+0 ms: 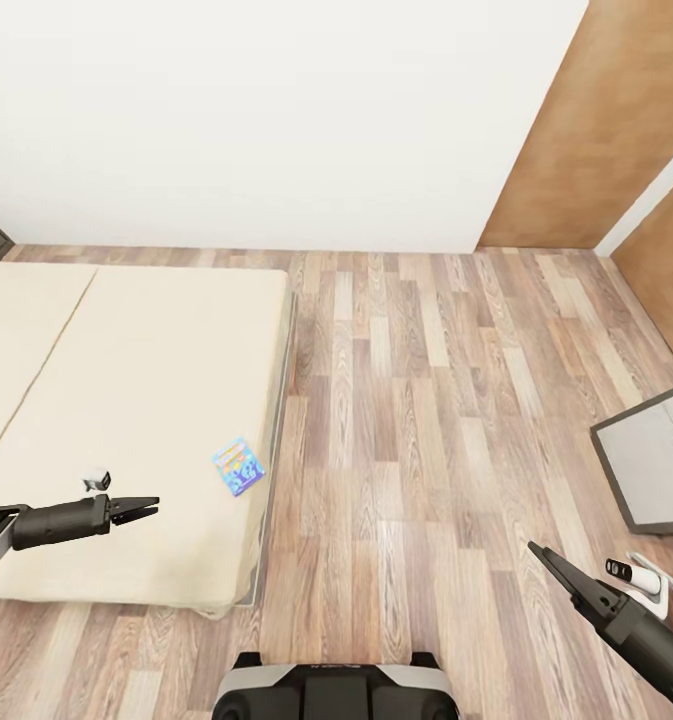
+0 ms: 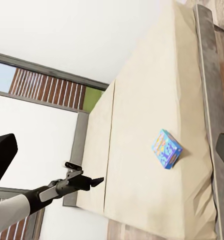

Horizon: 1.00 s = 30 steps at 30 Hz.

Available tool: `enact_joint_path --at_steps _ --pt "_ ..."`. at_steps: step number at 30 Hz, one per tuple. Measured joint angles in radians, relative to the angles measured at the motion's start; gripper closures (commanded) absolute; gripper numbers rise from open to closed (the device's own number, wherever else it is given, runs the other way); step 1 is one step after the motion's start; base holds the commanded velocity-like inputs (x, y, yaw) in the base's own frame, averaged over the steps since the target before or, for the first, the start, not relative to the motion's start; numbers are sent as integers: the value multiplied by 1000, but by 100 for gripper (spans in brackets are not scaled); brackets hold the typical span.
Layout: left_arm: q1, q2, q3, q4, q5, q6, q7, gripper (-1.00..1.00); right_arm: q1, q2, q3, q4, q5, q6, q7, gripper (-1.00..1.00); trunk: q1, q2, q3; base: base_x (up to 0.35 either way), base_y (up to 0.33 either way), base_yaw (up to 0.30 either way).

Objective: Put all the toys in the child's room - the three board games (two on the bed and one on the table), the two jigsaw puzzles on the table, and the tennis ball on the table - inside the toy box on the table in the child's room.

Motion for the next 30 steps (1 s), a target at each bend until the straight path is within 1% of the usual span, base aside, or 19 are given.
enact_joint_path --at_steps 17,30 --pt "0 0 0 1 0 0 0 -100 0 0 0 0 1 0 -1 -100 0 0 28 0 0 0" --pt "1 -14 -1 1 0 0 0 -100 0 0 1 0 1 0 -2 -100 0 0 49 0 0 0"
